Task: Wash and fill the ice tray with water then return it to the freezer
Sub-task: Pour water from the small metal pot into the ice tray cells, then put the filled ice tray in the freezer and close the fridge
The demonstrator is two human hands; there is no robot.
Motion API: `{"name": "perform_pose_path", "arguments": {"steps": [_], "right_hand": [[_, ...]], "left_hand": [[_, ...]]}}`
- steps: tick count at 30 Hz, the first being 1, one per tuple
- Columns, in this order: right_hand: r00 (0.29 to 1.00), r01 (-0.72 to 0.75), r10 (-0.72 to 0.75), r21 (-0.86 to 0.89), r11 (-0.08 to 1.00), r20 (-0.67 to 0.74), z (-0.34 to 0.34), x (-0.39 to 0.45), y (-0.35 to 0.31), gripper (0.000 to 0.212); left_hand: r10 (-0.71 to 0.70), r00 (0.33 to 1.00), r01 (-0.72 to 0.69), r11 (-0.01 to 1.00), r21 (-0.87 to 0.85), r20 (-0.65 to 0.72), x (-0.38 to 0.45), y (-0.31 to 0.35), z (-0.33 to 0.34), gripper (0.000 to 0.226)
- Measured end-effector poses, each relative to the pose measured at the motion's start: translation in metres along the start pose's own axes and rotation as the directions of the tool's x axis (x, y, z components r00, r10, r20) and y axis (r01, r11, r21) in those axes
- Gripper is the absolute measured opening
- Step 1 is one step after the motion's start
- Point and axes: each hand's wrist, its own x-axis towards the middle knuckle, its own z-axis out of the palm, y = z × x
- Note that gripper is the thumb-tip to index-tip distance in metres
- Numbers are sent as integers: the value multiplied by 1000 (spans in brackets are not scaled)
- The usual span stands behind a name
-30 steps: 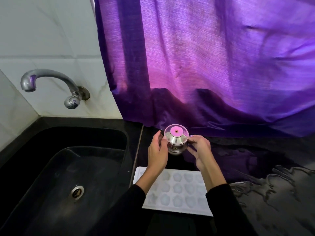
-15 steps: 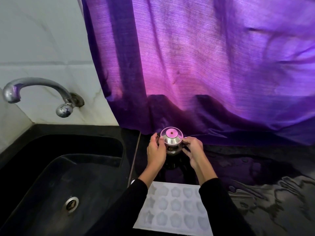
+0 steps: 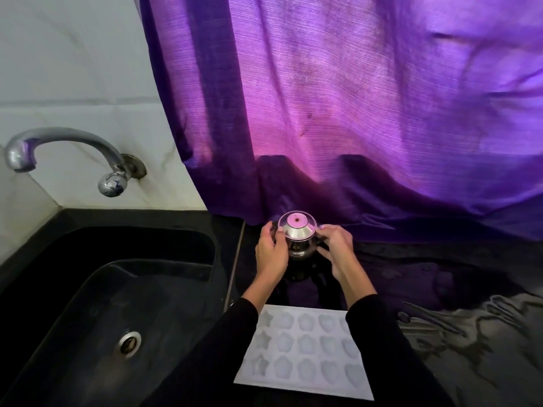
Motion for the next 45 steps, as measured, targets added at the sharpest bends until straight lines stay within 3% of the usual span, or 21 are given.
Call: {"name": "perform_pose_path", "arguments": {"steps": [7, 11, 17, 22, 26, 28, 35, 40, 45], "right_hand": [[984, 123, -143, -177, 976, -103, -30, -2, -4, 29], [975, 77, -116, -203, 976, -189, -70, -19, 4, 15], [952, -9, -131, -453, 891, -277, -115, -64, 32, 12], [965, -96, -66, -575, 812, -254, -124, -101, 48, 24], [979, -117, -17, -631, 767, -202, -125, -118, 60, 30], [984, -101, -26, -661, 743, -179, -122, -127, 62, 32], [979, -13, -142, -748, 664, -143, -108, -153, 61, 42], [984, 25, -143, -706, 708, -109, -93, -160, 63, 20], [992, 82, -123, -689, 720, -11, -60, -173, 60, 16]], "left_hand": [[-54, 998, 55, 998, -32, 26, 3, -9, -24, 38], [-93, 996, 93, 995, 20, 10, -16, -29, -54, 34], [-77, 993, 91, 981, 169, -87, -62, -56, -90, 37], [-112, 989, 135, 952, 275, -98, -88, -63, -105, 37], [-157, 987, 163, 931, 328, -45, -105, -69, -112, 14], [-158, 987, 155, 918, 365, -23, -111, -71, -114, 29], [-206, 979, 195, 923, 332, -5, -123, -74, -126, 23], [-196, 980, 199, 936, 289, -39, -133, -75, -146, 16], [-212, 968, 233, 957, 171, -132, -150, -81, -188, 12]]}}
